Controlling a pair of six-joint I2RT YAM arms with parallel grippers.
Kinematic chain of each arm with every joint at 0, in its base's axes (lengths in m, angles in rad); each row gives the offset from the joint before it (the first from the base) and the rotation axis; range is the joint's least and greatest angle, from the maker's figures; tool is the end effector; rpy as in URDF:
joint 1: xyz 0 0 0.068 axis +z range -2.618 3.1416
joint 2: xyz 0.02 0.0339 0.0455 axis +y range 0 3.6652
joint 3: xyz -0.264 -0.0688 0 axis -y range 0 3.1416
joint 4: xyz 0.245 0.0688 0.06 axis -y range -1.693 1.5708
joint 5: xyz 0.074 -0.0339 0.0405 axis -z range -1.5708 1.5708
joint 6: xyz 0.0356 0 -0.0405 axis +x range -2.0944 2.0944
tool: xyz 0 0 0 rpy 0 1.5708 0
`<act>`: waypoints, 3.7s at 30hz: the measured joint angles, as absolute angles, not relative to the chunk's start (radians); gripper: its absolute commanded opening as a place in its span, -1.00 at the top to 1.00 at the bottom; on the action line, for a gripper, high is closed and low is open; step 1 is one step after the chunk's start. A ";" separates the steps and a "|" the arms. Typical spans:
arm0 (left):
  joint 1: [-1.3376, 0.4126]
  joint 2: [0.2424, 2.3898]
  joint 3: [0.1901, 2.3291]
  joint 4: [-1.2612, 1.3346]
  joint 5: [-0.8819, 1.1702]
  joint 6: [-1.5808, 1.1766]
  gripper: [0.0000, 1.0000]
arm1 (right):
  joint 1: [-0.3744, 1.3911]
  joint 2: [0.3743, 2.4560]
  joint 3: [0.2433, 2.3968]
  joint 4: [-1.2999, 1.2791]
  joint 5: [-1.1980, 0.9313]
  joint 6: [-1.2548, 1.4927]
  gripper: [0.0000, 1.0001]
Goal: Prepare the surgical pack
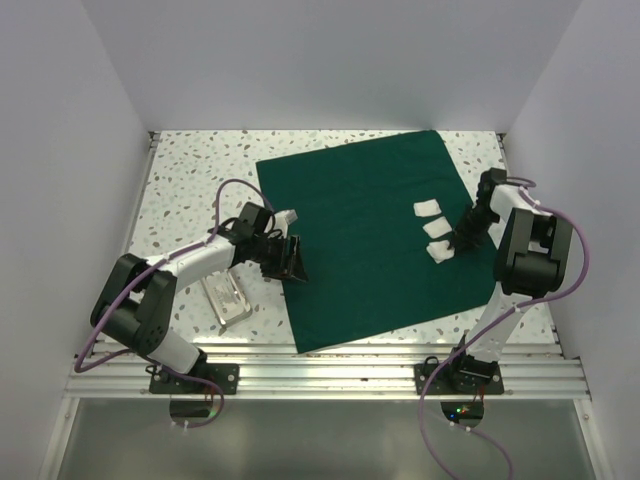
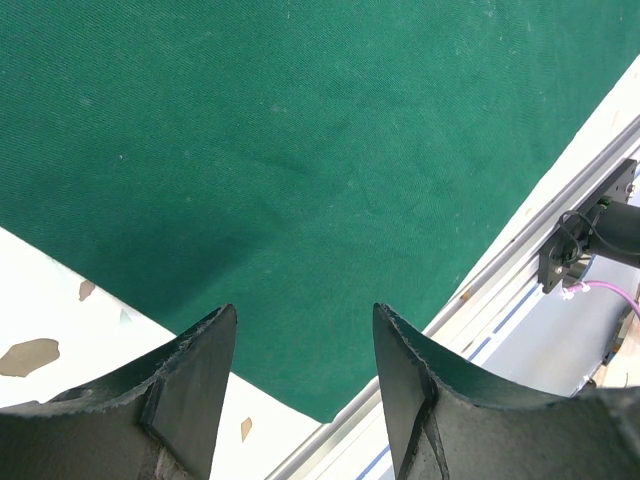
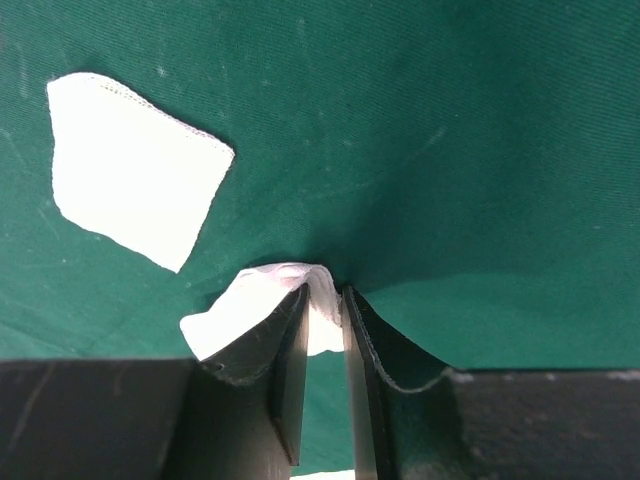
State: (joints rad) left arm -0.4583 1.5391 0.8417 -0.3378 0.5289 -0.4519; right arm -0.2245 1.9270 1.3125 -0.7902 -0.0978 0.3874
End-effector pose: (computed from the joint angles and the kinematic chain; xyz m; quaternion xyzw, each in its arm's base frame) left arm 0.2534 -0.1450 0.1759 0.0721 0.9306 -0.3387 0.1186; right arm 0.3565 -0.0779 0.1608 0.2959 0.9504 0.0553 0.0786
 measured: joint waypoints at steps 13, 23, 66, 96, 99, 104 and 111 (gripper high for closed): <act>-0.458 1.539 0.839 -0.336 0.537 -0.452 -0.21 | -0.223 1.927 1.302 -0.783 -0.102 0.387 1.00; -0.458 1.539 0.839 -0.332 0.543 -0.453 -0.22 | -0.221 1.926 1.324 -0.824 -0.087 0.383 1.00; -0.389 1.016 0.621 0.269 0.989 -0.704 -0.65 | 0.592 1.597 1.644 -1.143 -0.795 0.216 1.00; -0.505 1.094 0.512 0.717 1.050 -0.910 -0.05 | 0.690 1.670 1.754 -1.158 -0.833 0.235 1.00; -0.505 1.094 0.512 0.713 1.056 -0.908 0.28 | 0.690 1.670 1.755 -1.160 -0.825 0.234 1.00; -0.505 1.087 0.514 0.662 1.060 -0.890 1.00 | 0.690 1.670 1.755 -1.158 -0.808 0.236 1.00; -0.469 1.062 0.519 0.526 1.033 -0.851 1.00 | 0.679 1.697 1.798 -1.167 -0.670 0.308 -0.62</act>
